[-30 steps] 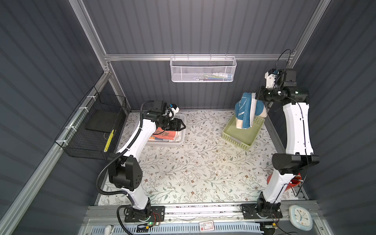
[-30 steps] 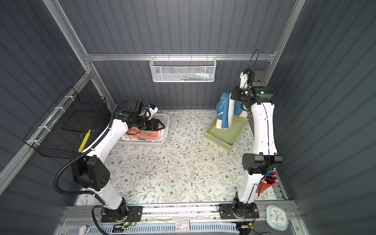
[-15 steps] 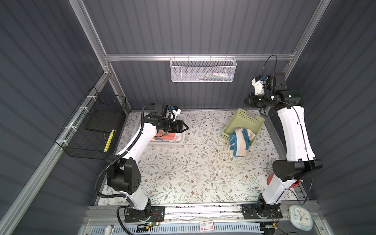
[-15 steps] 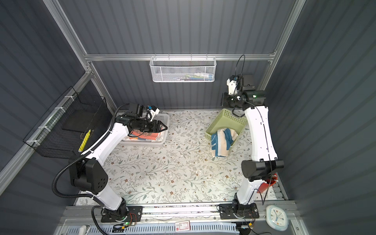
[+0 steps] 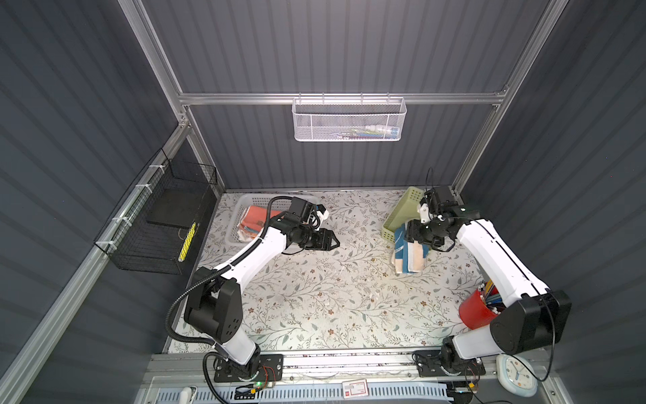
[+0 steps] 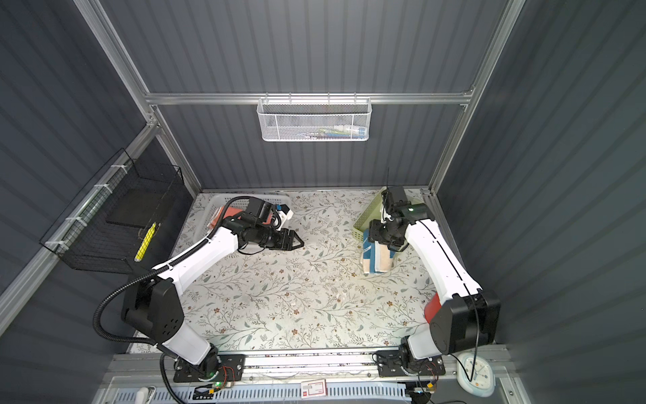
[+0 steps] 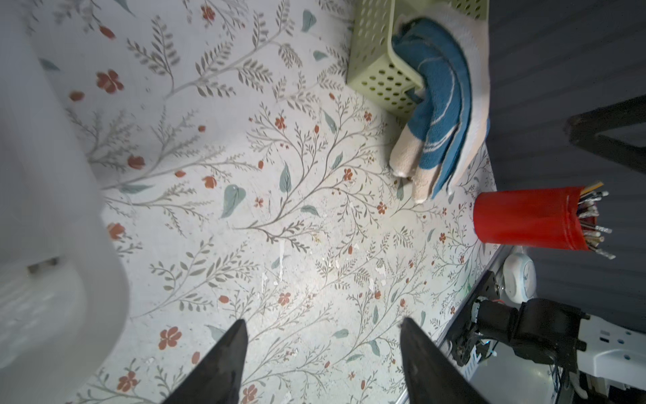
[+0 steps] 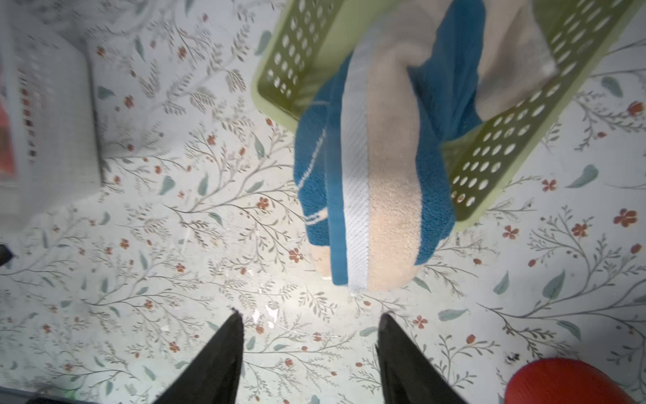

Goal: Fold and stack the towels
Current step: 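Pull the blue-and-beige towel out and lay it on the table with the right gripper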

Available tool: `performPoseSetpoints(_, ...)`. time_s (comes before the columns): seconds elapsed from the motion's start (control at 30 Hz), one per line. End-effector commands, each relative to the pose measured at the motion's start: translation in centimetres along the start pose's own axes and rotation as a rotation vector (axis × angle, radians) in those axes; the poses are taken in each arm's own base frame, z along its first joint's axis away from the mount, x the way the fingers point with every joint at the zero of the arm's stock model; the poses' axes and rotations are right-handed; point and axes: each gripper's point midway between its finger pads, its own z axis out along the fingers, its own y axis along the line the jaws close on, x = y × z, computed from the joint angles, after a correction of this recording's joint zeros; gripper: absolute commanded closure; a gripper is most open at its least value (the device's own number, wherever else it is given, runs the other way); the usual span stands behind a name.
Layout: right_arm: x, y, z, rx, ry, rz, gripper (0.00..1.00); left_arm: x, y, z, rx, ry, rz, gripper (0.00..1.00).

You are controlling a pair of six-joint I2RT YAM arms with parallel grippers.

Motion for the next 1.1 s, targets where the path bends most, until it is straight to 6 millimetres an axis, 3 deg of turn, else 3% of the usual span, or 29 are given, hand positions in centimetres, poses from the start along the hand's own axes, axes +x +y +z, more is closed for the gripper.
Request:
performPoseSetpoints(0.0, -0.2, -0.8, 2.2, 0.041, -0.023, 0.034, 0.37, 0.1, -0.9, 1.7, -0.001, 0.009, 0.006, 0.30)
performPoseSetpoints(0.13, -0.2, -2.2, 4.7, 0.120, 0.006, 0.024, 0.33, 0.9, -1.2, 3.1, -0.009, 0.049, 0.022, 0.30)
performPoseSetpoints(0.27, -0.7, -3.6, 6.9, 0.214, 0.044, -0.002, 0.32, 0.5, -1.1, 2.8, -0.022, 0.023, 0.039, 0.29)
performPoseSetpoints(0.37, -1.2, -4.4, 7.6, 0.269, 0.060, -0.027, 0.43, 0.3, -1.2, 2.4, -0.036, 0.022, 0.061, 0.28)
performPoseSetpoints(0.43, -1.8, -4.6, 7.1, 0.288, 0.035, -0.042, 0.59, 0.3, -1.1, 2.2, -0.045, 0.026, 0.070, 0.28)
performPoseSetpoints(0.53, -2.8, -4.6, 5.8, 0.296, -0.023, -0.064, 0.79, 0.3, -1.2, 1.9, -0.046, 0.021, 0.079, 0.28)
performPoseSetpoints(0.7, -4.6, -3.0, 2.1, 0.227, -0.126, -0.107, 0.99, -0.2, -1.6, 0.9, -0.050, -0.011, 0.095, 0.28)
performPoseSetpoints(1.07, -7.3, 2.4, -8.0, -0.005, -0.333, -0.135, 1.00, -1.7, -2.4, -1.3, -0.074, -0.098, 0.128, 0.27)
